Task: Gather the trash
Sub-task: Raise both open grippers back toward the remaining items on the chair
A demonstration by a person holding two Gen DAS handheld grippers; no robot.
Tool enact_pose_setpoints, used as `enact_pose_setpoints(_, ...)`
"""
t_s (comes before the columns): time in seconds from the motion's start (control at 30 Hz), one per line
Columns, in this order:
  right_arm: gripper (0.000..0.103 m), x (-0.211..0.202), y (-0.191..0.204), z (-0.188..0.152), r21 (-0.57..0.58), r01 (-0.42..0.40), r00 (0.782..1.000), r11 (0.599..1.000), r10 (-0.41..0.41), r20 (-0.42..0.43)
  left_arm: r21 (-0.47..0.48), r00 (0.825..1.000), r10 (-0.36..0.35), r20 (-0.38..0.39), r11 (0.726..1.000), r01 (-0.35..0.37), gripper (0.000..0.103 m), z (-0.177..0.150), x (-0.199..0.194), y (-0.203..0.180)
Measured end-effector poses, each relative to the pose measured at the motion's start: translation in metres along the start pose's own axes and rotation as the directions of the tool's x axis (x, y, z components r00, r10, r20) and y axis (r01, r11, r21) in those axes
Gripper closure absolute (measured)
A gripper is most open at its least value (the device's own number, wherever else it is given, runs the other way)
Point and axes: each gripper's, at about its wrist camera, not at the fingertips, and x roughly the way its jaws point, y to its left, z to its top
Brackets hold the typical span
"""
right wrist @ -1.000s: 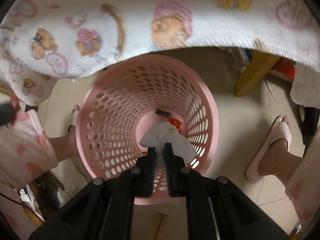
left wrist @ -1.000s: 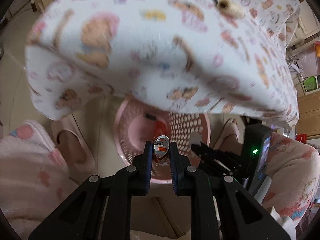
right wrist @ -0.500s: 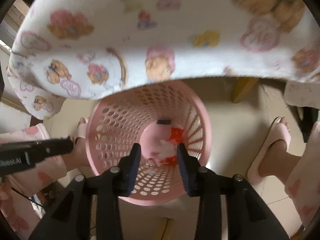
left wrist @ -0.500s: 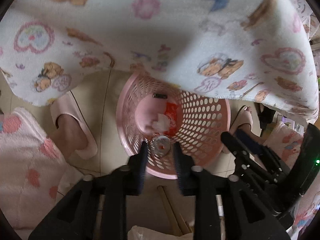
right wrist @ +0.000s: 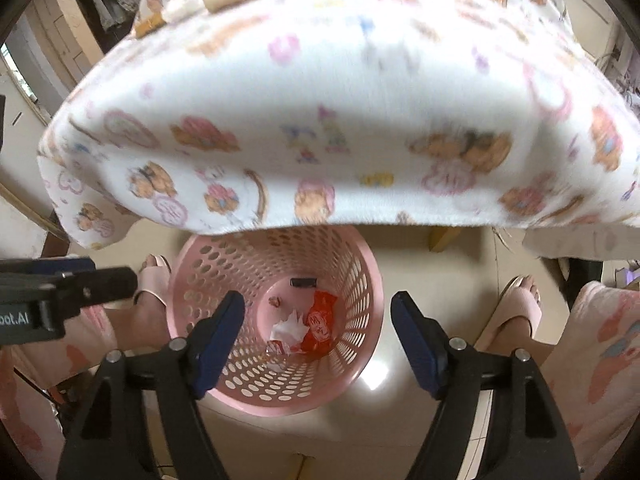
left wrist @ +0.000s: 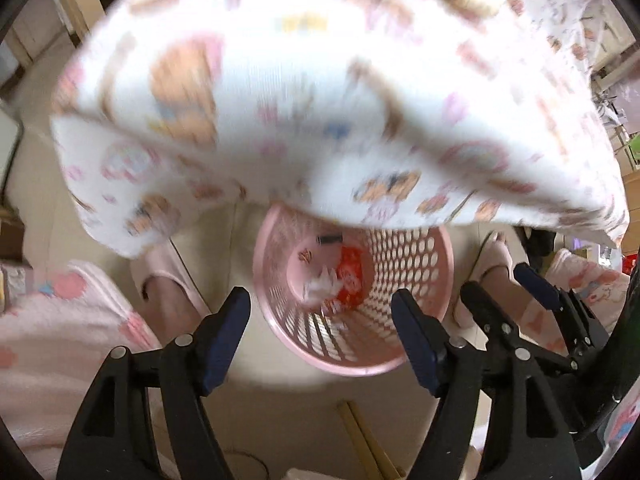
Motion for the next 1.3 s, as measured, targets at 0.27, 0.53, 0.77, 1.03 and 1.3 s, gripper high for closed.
enact_pose_setpoints(0.27, 0.019, -0.042, 0.013, 0.005, -0.063, 0.014, 0.992, 0.998, -0.006, 0.125, 0.063, 0.966, 0.018, 0.259, 0.997, -0.036, 0.017, -0.004, -0.058, -0.007)
enact_pose_setpoints(0.53, 0.006, -0.080, 0.009, 0.012, -0.032, 0.103, 0.957, 0.994, -0.091, 0.276, 0.024, 0.868, 0.026, 0.495, 0.999, -0.043, 0.009, -0.009, -0.107, 0.000)
enact_pose_setpoints(0.77, 0.000, -0.106, 0.012, 0.016, -0.054, 0.126, 0.925, 0.991, -0.097, 0.367, -0.047, 0.730, 0.138, 0.669, 0.989, -0.143, 0.001, -0.020, -0.148, 0.004)
enact_pose_setpoints(1.03, 0.000, -0.138, 0.011, 0.023, -0.047, 0.098, 0.881, 0.994, -0.065, 0.468, -0.063, 0.666, 0.090, 0.740, 0.996, -0.065, 0.001, -0.026, -0.175, 0.014)
enact_pose_setpoints(1.3, 0.000, -0.168, 0.013, 0.050, -0.052, 0.091, 0.835, 0.994, -0.047, 0.549, -0.043, 0.569, 0.071, 0.819, 0.997, -0.062, 0.001, -0.005, -0.226, 0.013)
